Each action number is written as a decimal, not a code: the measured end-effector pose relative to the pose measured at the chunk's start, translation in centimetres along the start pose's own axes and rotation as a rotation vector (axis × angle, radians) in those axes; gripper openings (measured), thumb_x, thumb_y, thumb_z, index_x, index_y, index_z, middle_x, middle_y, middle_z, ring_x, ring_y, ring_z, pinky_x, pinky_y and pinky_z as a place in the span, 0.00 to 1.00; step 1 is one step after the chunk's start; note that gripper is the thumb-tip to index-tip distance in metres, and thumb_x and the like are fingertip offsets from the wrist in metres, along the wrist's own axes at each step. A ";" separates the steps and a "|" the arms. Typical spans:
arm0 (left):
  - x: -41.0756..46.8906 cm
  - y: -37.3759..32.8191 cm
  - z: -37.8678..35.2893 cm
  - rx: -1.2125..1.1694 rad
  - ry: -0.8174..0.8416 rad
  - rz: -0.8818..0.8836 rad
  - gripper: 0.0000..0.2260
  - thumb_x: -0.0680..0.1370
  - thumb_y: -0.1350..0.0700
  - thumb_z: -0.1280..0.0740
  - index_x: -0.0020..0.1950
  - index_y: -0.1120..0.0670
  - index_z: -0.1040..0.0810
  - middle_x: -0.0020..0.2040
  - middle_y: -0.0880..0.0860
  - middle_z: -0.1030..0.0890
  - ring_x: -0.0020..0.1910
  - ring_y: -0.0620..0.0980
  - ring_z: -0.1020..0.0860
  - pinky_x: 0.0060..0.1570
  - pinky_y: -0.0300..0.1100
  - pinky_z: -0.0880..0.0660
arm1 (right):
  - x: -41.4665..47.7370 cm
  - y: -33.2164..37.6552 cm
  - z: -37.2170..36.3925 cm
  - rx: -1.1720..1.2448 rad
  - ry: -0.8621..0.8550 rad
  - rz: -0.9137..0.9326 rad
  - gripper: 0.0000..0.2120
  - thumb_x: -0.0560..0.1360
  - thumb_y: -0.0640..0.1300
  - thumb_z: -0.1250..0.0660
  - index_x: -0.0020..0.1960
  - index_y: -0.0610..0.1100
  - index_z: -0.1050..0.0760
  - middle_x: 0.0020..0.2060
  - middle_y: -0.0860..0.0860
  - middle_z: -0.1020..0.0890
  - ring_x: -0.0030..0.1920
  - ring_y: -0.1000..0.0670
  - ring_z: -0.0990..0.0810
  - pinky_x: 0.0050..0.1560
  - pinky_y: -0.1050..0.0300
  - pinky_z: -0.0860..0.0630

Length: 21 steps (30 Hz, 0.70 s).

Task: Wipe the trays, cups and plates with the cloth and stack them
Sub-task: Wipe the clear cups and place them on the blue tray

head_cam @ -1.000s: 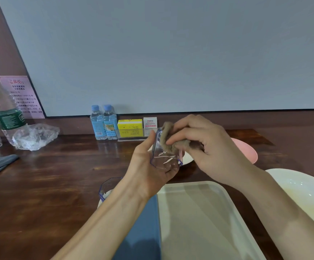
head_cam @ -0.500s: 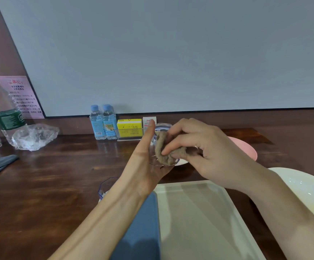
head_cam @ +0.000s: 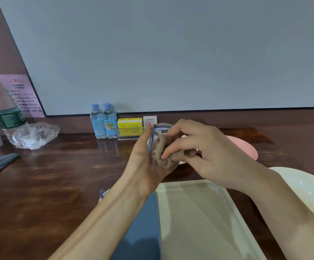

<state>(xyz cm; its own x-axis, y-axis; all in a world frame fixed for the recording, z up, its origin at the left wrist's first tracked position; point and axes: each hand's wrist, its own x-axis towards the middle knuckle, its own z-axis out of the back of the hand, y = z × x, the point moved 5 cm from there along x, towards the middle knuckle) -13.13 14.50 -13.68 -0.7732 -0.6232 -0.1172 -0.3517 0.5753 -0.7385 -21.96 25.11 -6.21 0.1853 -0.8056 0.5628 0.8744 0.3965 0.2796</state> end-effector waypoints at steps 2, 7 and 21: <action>0.0 0.1 -0.4 0.042 -0.004 -0.017 0.21 0.81 0.35 0.32 0.52 0.53 0.13 0.50 0.55 0.16 0.46 0.53 0.18 0.48 0.46 0.21 | 0.1 -0.8 0.6 0.004 -0.115 -0.023 0.13 0.78 0.34 0.25 0.54 0.51 0.12 0.55 0.57 0.20 0.57 0.53 0.20 0.52 0.64 0.26; -0.3 0.7 -1.0 0.020 -0.022 0.046 0.25 0.72 0.36 0.22 0.55 0.56 0.13 0.51 0.58 0.14 0.47 0.55 0.16 0.54 0.49 0.21 | 0.1 -2.4 1.0 -0.090 -0.335 -0.108 0.11 0.79 0.36 0.27 0.57 0.49 0.13 0.56 0.56 0.19 0.58 0.51 0.20 0.57 0.50 0.22; -0.2 1.0 -1.0 0.029 0.009 0.019 0.18 0.77 0.38 0.25 0.53 0.53 0.12 0.51 0.53 0.15 0.48 0.53 0.17 0.58 0.52 0.22 | 0.0 -2.0 1.2 -0.148 -0.271 -0.093 0.12 0.78 0.35 0.26 0.56 0.50 0.13 0.54 0.56 0.20 0.55 0.52 0.22 0.53 0.61 0.27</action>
<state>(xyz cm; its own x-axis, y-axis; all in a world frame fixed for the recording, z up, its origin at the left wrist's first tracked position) -13.87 15.68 -13.71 -0.7841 -0.6077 -0.1259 -0.3215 0.5712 -0.7552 -24.27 24.82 -5.87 -0.0075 -0.6809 0.7324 0.9414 0.2421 0.2347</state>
